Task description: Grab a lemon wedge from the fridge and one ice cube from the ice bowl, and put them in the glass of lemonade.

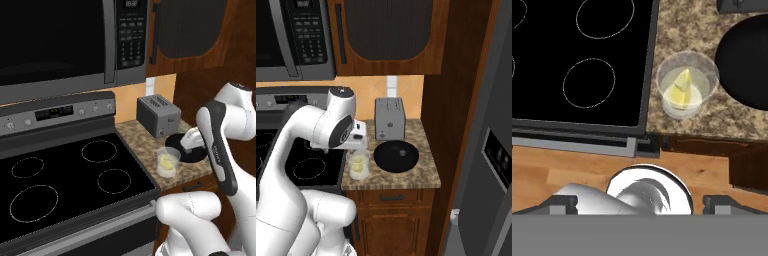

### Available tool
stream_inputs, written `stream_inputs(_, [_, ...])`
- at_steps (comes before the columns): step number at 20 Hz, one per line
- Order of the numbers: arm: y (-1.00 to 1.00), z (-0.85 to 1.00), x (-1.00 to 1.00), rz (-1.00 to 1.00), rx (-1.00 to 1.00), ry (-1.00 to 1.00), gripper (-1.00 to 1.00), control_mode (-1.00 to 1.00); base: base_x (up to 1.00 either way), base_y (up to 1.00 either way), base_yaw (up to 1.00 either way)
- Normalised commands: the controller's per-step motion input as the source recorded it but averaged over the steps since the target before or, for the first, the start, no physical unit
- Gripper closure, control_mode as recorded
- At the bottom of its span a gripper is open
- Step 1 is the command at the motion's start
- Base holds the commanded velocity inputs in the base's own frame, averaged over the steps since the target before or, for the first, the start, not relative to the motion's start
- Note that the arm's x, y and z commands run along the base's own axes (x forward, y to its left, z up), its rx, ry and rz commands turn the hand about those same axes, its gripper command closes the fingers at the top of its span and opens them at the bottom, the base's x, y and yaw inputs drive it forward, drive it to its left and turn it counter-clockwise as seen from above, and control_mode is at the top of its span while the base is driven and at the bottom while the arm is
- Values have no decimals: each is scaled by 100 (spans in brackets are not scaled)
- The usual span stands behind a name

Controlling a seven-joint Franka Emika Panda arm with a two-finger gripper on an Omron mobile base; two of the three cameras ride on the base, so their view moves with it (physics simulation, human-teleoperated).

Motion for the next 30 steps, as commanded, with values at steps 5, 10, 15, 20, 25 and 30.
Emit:
stream_inputs(5, [-1, 54, 6, 0, 1, -1, -100, -100, 0, 0, 0])
stream_inputs(10, [0, 99, 48, 0, 6, 7, -100, -100, 0, 0, 0])
stream_inputs(15, [2, 12, 23, -18, -2, -4, -100, -100, 0, 0, 0])
stream_inputs(20, [20, -80, 49, -39, -22, -12, -100, -100, 0, 0, 0])
stream_inputs(25, [3, -57, 47, -11, -8, -5, -100, -100, 0, 0, 0])
stream_inputs(30, [26, 0, -17, -3, 0, -7, -100, -100, 0, 0, 0])
